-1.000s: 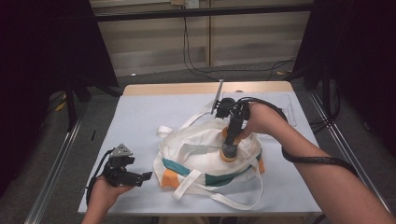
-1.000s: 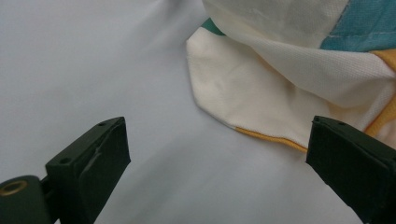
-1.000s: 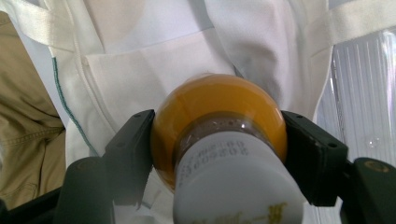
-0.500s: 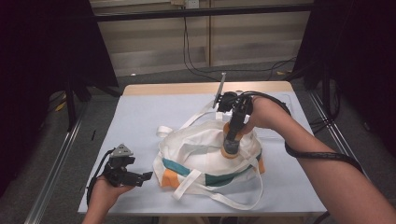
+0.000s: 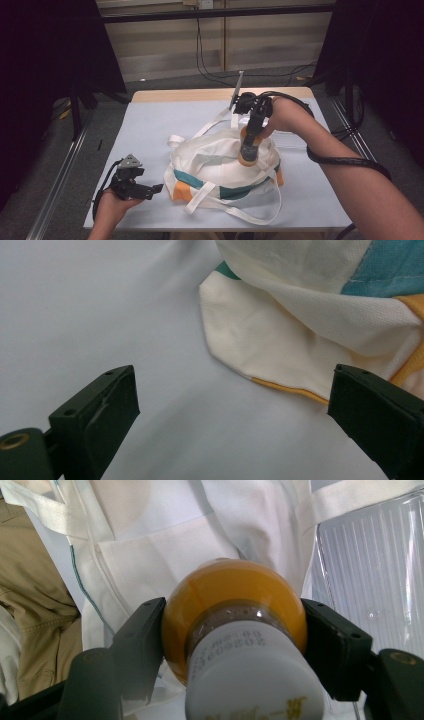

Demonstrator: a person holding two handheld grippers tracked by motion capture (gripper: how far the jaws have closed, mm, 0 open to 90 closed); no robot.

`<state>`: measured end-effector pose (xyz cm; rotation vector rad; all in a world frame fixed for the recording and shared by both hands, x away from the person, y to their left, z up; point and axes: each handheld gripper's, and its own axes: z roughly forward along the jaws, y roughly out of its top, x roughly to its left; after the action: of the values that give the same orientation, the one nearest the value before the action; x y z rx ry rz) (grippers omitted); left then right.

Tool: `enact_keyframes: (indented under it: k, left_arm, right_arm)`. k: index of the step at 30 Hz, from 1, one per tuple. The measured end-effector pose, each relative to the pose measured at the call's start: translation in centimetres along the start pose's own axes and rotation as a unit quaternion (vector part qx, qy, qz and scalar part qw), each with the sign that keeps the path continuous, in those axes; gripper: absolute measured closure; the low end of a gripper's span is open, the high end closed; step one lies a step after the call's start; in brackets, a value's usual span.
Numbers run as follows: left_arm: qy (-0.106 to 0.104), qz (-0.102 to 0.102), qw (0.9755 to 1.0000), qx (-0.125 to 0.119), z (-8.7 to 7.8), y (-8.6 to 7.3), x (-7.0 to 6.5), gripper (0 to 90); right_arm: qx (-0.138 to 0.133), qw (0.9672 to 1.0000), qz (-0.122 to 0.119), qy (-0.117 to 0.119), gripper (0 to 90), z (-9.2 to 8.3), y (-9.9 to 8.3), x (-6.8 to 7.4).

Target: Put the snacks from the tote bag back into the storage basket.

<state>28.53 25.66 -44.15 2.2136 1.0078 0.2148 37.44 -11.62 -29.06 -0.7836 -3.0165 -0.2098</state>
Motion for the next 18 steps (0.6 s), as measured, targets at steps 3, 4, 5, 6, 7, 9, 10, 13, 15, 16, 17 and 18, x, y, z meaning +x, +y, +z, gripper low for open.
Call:
enact_keyframes:
  k: [3,4,5,6,7,9,10,13,15,16,17,18]
  left_arm:
    - [0.0,-0.001,1.0,-0.001,0.0,0.0,0.0,5.7]
    - [0.0,-0.001,1.0,-0.001,0.0,0.0,0.0,5.8]
    - [-0.001,-0.001,1.0,-0.002,0.0,0.0,0.0,5.7]
    - [0.0,-0.001,1.0,-0.001,0.0,0.0,0.0,5.7]
    - [0.0,-0.001,1.0,-0.001,0.0,0.0,0.0,5.8]
    - [-0.003,-0.001,1.0,0.001,0.0,0.0,0.1,5.7]
    - [0.0,-0.001,1.0,-0.002,0.0,0.0,0.0,5.7]
    - [0.001,-0.001,1.0,-0.001,0.0,0.0,0.0,5.8]
    - [0.001,-0.001,1.0,-0.003,0.0,0.0,0.0,5.8]
    - [0.001,-0.001,1.0,-0.001,0.0,0.0,0.0,5.8]
    - [0.0,-0.001,1.0,-0.001,0.0,0.0,0.0,5.8]
    - [0.0,-0.001,1.0,-0.001,0.0,0.0,0.0,5.8]
  right_arm:
    - [-0.002,1.0,0.002,0.001,30.5,-0.3,0.1,-0.1]
    - [0.001,1.0,0.005,0.001,30.5,-0.4,0.1,-0.1]
    - [-0.002,1.0,0.004,0.001,30.5,-0.5,0.1,-0.1]
    - [-0.005,1.0,0.003,0.0,30.5,-0.6,0.1,-0.2]
    - [-0.005,1.0,0.003,0.0,30.5,-0.6,0.1,-0.2]
    - [-0.005,1.0,0.004,-0.001,30.5,-0.9,0.1,-0.3]
    - [-0.004,1.0,0.004,-0.002,30.5,-1.0,0.1,-0.3]
    - [-0.005,1.0,0.003,-0.002,30.5,-1.4,0.2,-0.3]
    - [-0.008,1.0,0.004,-0.002,30.5,-1.6,0.2,-0.4]
    - [-0.005,1.0,0.005,-0.002,30.5,-1.8,0.3,-0.5]
    - [-0.009,0.9999,0.006,-0.002,30.5,-1.9,0.3,-0.5]
    - [-0.008,0.9999,0.006,-0.003,30.5,-2.1,0.3,-0.6]
